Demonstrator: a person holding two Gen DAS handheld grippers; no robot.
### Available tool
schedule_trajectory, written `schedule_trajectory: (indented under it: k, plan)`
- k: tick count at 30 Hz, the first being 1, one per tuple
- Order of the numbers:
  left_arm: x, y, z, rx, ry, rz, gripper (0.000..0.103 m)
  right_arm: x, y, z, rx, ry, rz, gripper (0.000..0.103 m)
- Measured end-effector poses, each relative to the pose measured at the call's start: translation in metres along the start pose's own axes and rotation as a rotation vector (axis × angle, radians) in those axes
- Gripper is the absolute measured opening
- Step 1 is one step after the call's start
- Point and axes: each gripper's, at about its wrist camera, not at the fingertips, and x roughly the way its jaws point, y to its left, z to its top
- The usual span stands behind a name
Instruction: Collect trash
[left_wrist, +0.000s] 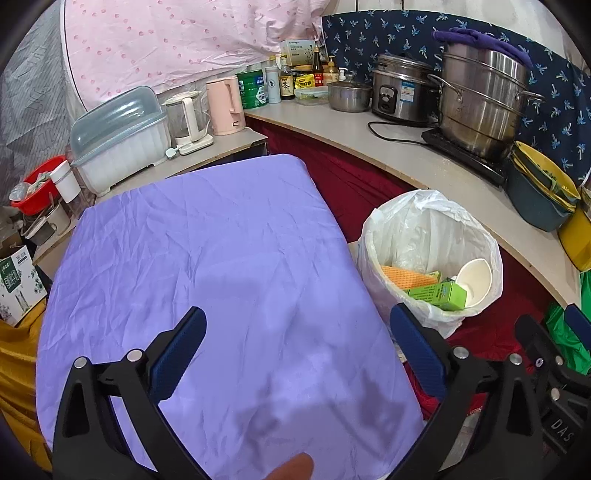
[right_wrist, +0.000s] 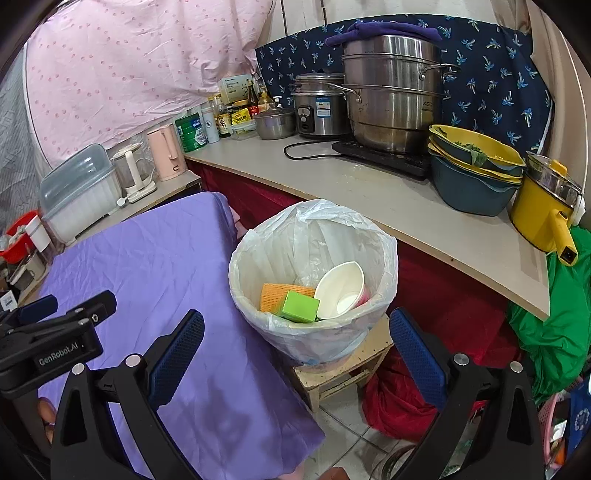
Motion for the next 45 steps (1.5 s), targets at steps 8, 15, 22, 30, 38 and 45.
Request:
schedule_trajectory:
  k: [8, 15, 22, 30, 38, 45]
  plan:
    - [0.003, -0.004, -0.009, -0.002, 0.04, -0.01, 0.096, 0.003, -0.002, -0.007, -0.022, 0.037, -0.028, 0.097]
    - [0.011, -0.01, -0.013, -0.004, 0.067, -0.004, 0.096, 0.009, -0.005, -0.01, -0.032, 0.053, -0.039, 0.097]
    - [0.015, -0.01, -0.015, -0.007, 0.075, 0.005, 0.096, 0.011, -0.003, -0.011, -0.042, 0.062, -0.034, 0.097]
    - [0.016, -0.011, -0.016, -0.004, 0.073, 0.017, 0.096, 0.012, 0.002, -0.011, -0.062, 0.067, -0.027, 0.097]
    - [0.018, -0.01, -0.017, -0.012, 0.089, 0.02, 0.096, 0.013, 0.005, -0.01, -0.07, 0.071, -0.014, 0.097]
    - [0.02, -0.01, -0.019, -0.008, 0.096, 0.032, 0.096, 0.015, 0.008, -0.012, -0.083, 0.078, -0.006, 0.097]
